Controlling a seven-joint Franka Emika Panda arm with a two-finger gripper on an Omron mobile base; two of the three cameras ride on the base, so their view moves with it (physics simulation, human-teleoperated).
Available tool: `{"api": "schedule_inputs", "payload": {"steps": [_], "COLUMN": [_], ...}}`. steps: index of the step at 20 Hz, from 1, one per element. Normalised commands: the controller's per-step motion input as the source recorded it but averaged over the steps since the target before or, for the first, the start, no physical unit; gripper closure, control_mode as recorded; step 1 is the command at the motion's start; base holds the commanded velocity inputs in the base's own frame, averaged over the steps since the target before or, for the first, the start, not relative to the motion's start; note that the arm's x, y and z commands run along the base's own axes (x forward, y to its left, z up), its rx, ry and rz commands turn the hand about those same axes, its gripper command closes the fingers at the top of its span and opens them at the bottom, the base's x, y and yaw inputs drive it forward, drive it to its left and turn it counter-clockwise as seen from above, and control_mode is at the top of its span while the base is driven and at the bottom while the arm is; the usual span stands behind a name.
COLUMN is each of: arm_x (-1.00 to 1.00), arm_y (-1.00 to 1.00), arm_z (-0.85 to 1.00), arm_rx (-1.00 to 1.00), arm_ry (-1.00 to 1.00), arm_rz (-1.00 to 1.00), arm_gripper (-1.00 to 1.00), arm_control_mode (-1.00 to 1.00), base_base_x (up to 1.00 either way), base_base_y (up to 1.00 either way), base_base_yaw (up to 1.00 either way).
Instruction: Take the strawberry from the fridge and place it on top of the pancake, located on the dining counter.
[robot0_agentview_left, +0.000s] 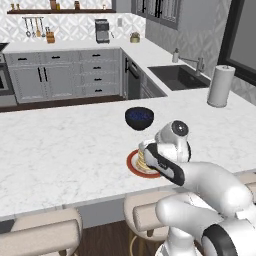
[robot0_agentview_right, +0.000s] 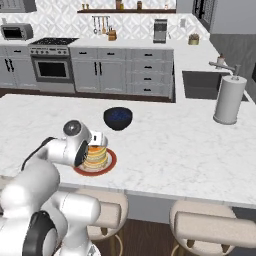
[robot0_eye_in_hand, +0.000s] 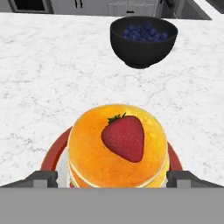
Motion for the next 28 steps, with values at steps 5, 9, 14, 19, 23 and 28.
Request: {"api": "schedule_inputs", "payload": {"steps": [5, 9, 14, 19, 23, 28], "arm_x": [-0.67, -0.66, -0.89, -1.0, -1.0, -0.99], "arm_y": [0.0, 0.0, 0.0, -0.08, -0.08, -0.03], "arm_z": [0.66, 0.86, 0.86, 0.87, 0.76, 0.28], "arm_rx": [0.0, 0.0, 0.0, 0.01, 0.0, 0.0], "arm_ry": [-0.04, 0.0, 0.0, 0.0, 0.0, -0.07], "arm_rz": [-0.02, -0.04, -0.02, 0.0, 0.0, 0.0], "arm_gripper": [-1.0, -1.0, -1.0, -1.0, -1.0, -1.0], "arm_control_mode": [-1.0, -1.0, -1.0, -1.0, -1.0, -1.0], "base_base_x": [0.0, 0.0, 0.0, 0.0, 0.0, 0.0], "base_base_y": [0.0, 0.0, 0.0, 0.0, 0.0, 0.0], "base_base_yaw": [0.0, 0.0, 0.0, 0.0, 0.0, 0.0]}}
